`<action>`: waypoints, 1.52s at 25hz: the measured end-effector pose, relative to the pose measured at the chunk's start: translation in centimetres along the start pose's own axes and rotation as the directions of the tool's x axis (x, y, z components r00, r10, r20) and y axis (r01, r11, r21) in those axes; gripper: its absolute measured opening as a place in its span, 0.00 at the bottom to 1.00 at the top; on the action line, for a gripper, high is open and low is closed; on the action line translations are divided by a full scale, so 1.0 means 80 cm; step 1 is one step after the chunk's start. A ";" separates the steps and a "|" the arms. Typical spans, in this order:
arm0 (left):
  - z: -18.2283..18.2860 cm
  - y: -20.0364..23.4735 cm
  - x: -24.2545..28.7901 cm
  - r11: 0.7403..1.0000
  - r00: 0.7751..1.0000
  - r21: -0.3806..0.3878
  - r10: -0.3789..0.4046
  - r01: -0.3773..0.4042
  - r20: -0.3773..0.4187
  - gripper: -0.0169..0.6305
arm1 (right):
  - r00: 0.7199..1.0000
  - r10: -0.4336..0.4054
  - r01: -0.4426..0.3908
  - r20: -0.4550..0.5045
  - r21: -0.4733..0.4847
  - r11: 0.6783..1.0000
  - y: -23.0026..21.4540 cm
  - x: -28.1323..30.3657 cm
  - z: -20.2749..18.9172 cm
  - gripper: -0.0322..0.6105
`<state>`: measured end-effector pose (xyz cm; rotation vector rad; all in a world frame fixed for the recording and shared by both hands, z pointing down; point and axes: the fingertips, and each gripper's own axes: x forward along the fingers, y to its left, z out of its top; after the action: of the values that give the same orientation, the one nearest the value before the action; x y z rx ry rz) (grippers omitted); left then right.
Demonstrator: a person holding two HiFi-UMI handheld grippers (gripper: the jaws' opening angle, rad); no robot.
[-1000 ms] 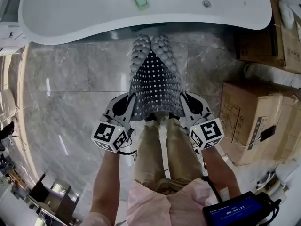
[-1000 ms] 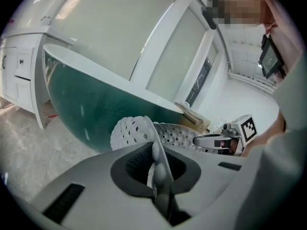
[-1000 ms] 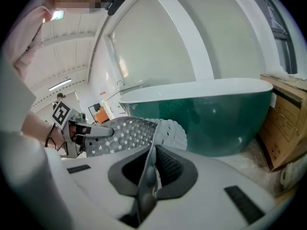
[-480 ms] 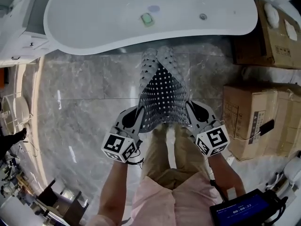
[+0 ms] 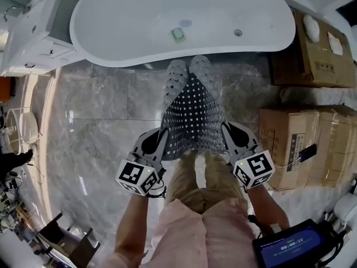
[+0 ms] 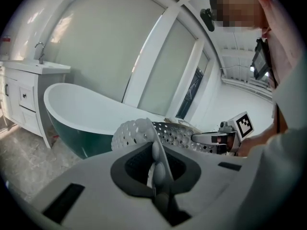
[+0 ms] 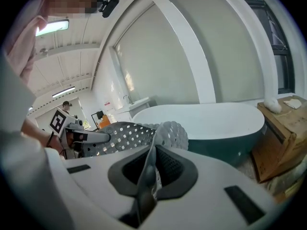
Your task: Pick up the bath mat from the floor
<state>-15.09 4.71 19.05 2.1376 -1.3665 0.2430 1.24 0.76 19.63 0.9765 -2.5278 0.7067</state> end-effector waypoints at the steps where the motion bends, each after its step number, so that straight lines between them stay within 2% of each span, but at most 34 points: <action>1: 0.005 -0.002 -0.004 1.000 1.000 -0.009 0.003 -0.003 0.006 0.08 | 1.000 -0.002 0.002 0.000 -0.003 1.000 0.001 -0.005 0.006 0.09; 8: 0.042 -0.001 -0.045 0.999 0.998 -0.030 0.045 -0.044 0.041 0.08 | 0.999 -0.021 0.021 0.025 -0.019 1.000 0.006 -0.042 0.057 0.09; 18: 0.099 0.018 -0.085 0.994 0.989 -0.029 0.112 -0.110 0.099 0.08 | 0.992 -0.092 0.094 0.084 -0.021 0.995 -0.023 -0.081 0.118 0.09; 24: 0.137 0.014 -0.107 0.989 0.977 -0.019 0.148 -0.147 0.151 0.08 | 0.979 -0.140 0.145 0.147 -0.019 0.989 -0.045 -0.114 0.160 0.09; 29: 0.152 0.040 -0.104 0.980 0.966 -0.015 0.197 -0.197 0.166 0.08 | 0.964 -0.187 0.193 0.190 -0.017 0.981 -0.070 -0.115 0.181 0.09; 38: 0.189 0.032 -0.096 0.971 0.951 0.056 0.217 -0.234 0.221 0.08 | 0.944 -0.227 0.252 0.238 -0.080 0.964 -0.076 -0.122 0.209 0.09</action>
<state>-23.18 1.34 4.29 2.1211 -1.7572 0.1634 10.19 -7.30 3.31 1.3649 -2.5408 0.4002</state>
